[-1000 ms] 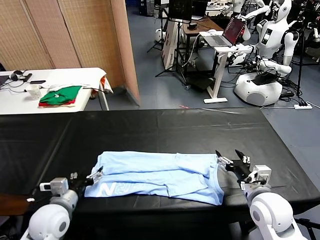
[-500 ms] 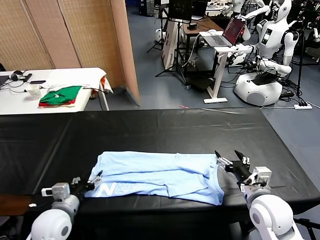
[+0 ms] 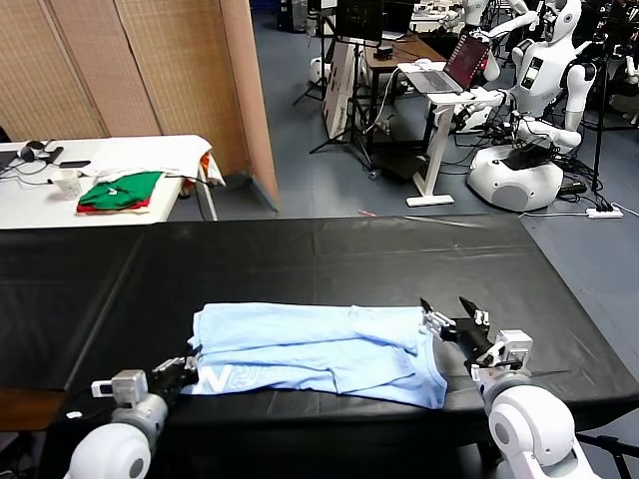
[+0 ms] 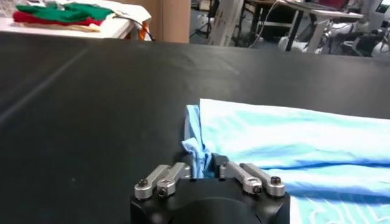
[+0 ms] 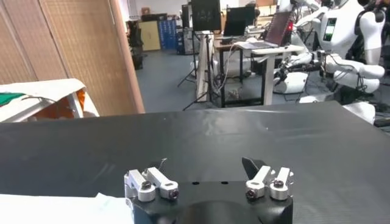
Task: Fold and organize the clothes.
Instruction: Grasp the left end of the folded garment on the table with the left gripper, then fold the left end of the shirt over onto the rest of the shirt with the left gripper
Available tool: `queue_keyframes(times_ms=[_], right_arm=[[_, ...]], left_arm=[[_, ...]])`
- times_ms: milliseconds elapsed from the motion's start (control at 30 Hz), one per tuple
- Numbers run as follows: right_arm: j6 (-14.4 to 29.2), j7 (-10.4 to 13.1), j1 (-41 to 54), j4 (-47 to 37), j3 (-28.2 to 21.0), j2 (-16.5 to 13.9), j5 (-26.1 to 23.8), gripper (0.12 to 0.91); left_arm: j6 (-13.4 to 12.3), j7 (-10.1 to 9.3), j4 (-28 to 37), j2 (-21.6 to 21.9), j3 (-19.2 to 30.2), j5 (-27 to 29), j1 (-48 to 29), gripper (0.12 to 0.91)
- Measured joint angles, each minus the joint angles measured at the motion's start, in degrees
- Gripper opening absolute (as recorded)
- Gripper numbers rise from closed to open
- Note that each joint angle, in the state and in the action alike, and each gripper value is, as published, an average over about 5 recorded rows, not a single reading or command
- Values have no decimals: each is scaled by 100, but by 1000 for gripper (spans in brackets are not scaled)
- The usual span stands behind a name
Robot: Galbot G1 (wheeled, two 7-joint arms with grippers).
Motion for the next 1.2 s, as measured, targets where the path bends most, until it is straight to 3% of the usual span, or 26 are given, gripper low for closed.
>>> queue_keyframes(times_ms=[133,267,467,600,833,1200], right_arm=[[0,8,-44,47,60,10,11,907],[2,19,-104,98,121,30,41,907],[15,23,-183,167,143,65,55,907],[44,23,-265,209,153,125,42,907],[145,6,-525,334,321,238,-96,907],[242,-60,-1183,552,759,518,-442,907]], left_arm=[[-86,114,-28,98,-31,521,21,185],[-322,345,-84,246,-147,1509,128,185],[-584,491,-65,599,-562,2830,432,185],[-658,504,-25,806,-918,3123,659,185],[-568,381,-259,691,-916,2409,658,185],[-122,-43,-995,92,373,84,13,185]])
